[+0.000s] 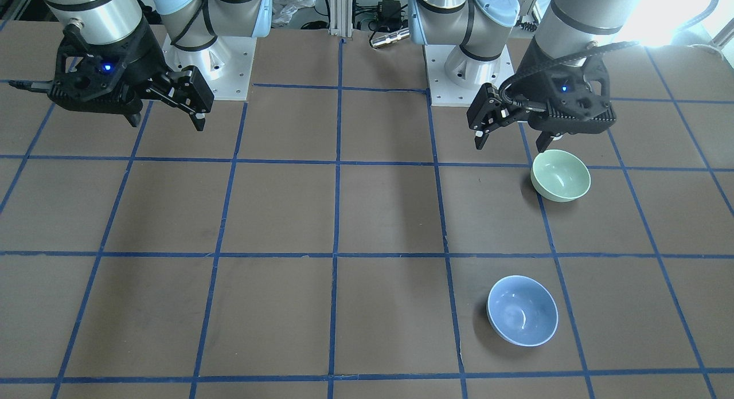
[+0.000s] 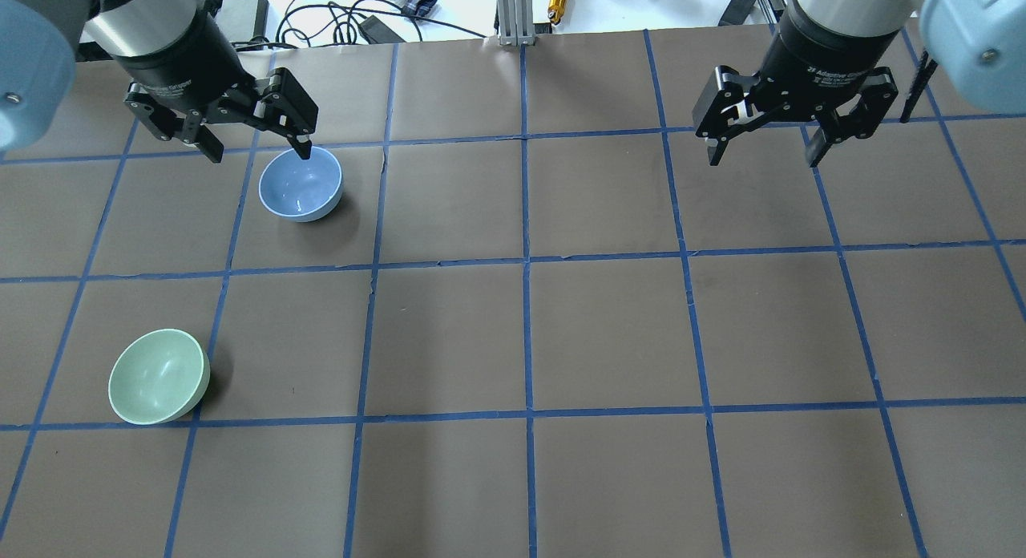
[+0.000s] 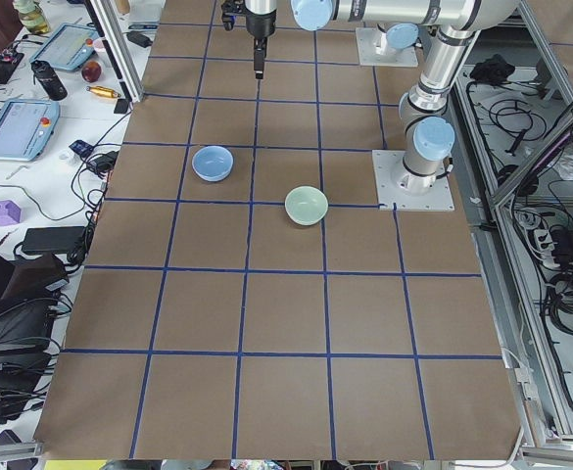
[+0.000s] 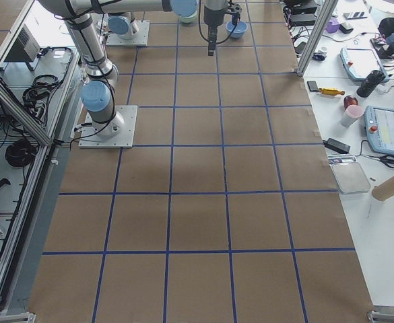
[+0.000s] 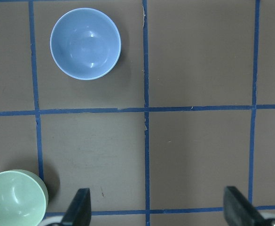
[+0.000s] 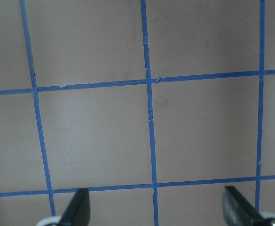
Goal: Stack green bowl on blue bowl
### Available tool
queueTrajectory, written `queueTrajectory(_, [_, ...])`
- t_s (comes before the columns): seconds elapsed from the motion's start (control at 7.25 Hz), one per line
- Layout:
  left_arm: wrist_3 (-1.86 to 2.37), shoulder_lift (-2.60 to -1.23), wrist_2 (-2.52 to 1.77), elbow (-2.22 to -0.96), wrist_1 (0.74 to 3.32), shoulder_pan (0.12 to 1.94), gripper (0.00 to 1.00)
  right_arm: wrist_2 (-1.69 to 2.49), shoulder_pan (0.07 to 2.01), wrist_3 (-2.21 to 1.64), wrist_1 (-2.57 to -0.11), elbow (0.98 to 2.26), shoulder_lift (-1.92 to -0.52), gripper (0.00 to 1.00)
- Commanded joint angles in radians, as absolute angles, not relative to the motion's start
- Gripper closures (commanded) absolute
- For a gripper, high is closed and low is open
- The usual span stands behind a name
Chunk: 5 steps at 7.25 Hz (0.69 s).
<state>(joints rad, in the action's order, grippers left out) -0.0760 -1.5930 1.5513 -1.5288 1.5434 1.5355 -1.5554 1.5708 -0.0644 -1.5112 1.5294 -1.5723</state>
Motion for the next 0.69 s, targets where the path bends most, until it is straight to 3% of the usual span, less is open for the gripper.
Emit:
queueTrajectory(0.0, [-0.159,-1.606,1.549,-1.535,1.543,1.487,0.0,-1.555,1.571,-0.064,-1.511,1.529,-1.572,0.0])
queueTrajectory(0.55, [-0.375,-1.592,1.54,-1.712,1.477,1.269,0.0,-1.555,1.571,-0.064,-1.511,1.529,-1.572,0.0])
